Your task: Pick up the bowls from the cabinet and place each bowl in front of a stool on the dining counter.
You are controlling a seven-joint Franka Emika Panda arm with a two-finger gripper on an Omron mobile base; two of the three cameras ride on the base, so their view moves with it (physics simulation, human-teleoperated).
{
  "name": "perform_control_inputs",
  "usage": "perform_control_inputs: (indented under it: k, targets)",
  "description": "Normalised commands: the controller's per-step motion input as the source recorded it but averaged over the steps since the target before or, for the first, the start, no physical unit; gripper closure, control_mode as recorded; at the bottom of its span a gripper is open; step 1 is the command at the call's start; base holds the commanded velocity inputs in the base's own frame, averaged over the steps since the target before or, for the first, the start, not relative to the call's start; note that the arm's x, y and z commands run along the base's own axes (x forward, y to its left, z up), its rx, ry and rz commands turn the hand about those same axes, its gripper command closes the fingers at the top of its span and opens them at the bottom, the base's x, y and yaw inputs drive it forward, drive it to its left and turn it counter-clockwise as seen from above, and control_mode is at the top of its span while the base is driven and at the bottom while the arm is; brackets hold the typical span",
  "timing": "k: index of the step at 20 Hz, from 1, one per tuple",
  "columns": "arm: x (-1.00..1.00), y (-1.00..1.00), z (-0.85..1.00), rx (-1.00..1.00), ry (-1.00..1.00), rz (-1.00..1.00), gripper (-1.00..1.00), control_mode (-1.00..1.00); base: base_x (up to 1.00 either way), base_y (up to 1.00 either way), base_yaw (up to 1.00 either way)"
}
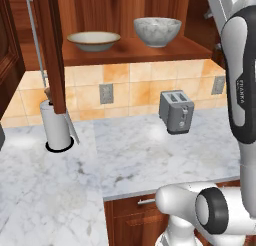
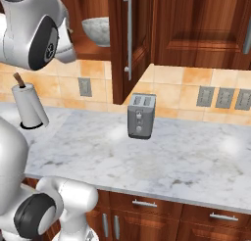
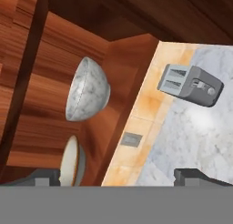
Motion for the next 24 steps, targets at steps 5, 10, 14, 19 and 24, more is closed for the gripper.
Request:
perform_control_inputs:
  k: [5,10,14,19,24]
  targets:
    - [0.37,-0.02,-0.2,0.06,-0.01,0.0,-1.0,-1.0,0.0,0.0,0.0]
    - [0.47,0.0,-0.3,0.09,0.0,0.0,-1.0,-1.0,0.0,0.0,0.0]
    - [0.59,0.0,-0.07,0.05,0.0,0.0,-1.0,-1.0,0.0,0.0,0.0]
    - [0.53,0.0,0.01,0.03,0.01,0.0,-1.0,-1.0,0.0,0.0,0.0]
    - [0.46,0.0,0.0,0.01,0.05,0.0,-1.0,-1.0,0.0,0.0,0.0]
